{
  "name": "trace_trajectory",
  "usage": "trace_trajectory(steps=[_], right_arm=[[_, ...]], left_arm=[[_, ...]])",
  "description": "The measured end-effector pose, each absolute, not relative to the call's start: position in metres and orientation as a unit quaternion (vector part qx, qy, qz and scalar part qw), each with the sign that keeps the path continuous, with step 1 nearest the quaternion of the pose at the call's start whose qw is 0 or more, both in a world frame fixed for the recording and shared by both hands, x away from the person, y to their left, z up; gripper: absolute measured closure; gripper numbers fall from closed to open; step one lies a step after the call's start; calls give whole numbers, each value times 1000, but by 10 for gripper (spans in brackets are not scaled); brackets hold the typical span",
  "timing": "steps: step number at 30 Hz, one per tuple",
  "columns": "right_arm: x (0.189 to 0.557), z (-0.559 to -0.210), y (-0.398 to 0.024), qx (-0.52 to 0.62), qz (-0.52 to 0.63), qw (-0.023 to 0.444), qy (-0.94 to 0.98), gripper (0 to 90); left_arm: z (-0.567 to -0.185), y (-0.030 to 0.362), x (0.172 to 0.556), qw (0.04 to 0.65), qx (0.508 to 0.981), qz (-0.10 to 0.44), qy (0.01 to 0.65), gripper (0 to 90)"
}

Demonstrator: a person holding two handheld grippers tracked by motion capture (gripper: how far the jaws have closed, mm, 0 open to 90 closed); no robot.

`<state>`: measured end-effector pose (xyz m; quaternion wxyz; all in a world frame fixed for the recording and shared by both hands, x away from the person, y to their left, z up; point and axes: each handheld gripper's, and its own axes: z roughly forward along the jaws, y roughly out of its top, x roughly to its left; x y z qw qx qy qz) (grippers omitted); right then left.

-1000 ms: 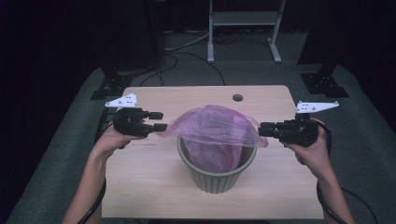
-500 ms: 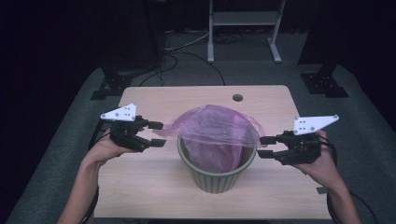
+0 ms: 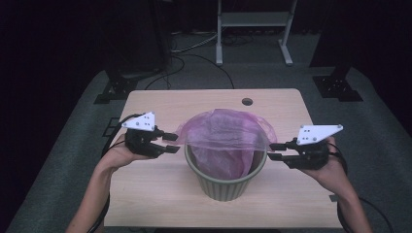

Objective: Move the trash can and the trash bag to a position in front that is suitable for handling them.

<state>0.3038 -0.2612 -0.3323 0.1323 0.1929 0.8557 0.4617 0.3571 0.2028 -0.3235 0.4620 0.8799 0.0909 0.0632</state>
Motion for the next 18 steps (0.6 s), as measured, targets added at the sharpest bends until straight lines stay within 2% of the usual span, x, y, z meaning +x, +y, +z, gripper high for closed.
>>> trace_trajectory(steps=[1, 2, 3, 5, 6, 7, 8, 11, 16, 17, 18], right_arm=[[304, -333, -260, 197, 460, 126, 856, 772], [305, -333, -260, 200, 460, 121, 856, 806], [305, -333, -259, 206, 465, 108, 854, 888], [305, -334, -259, 207, 469, 101, 853, 897], [306, -334, -259, 210, 471, 96, 852, 900], [306, -334, -259, 212, 471, 90, 852, 900], [306, -334, -259, 213, 471, 88, 851, 900], [306, -333, -258, 212, 475, 82, 850, 900], [303, -332, -257, 209, 474, 67, 853, 900], [302, -331, -257, 207, 474, 63, 853, 900], [300, -331, -257, 205, 476, 58, 854, 900]], left_arm=[[-324, 203, 356, 460, 881, 65, 84, 639], [-325, 203, 356, 463, 880, 63, 86, 657], [-325, 204, 356, 464, 880, 63, 82, 724], [-325, 205, 355, 468, 878, 64, 83, 718], [-325, 204, 355, 466, 878, 68, 87, 658], [-326, 201, 355, 463, 878, 75, 97, 547], [-326, 200, 356, 458, 880, 75, 102, 488], [-327, 195, 355, 452, 883, 82, 94, 475], [-327, 192, 352, 450, 886, 88, 69, 853], [-327, 192, 350, 456, 883, 86, 67, 896], [-326, 192, 347, 462, 881, 82, 58, 899]])
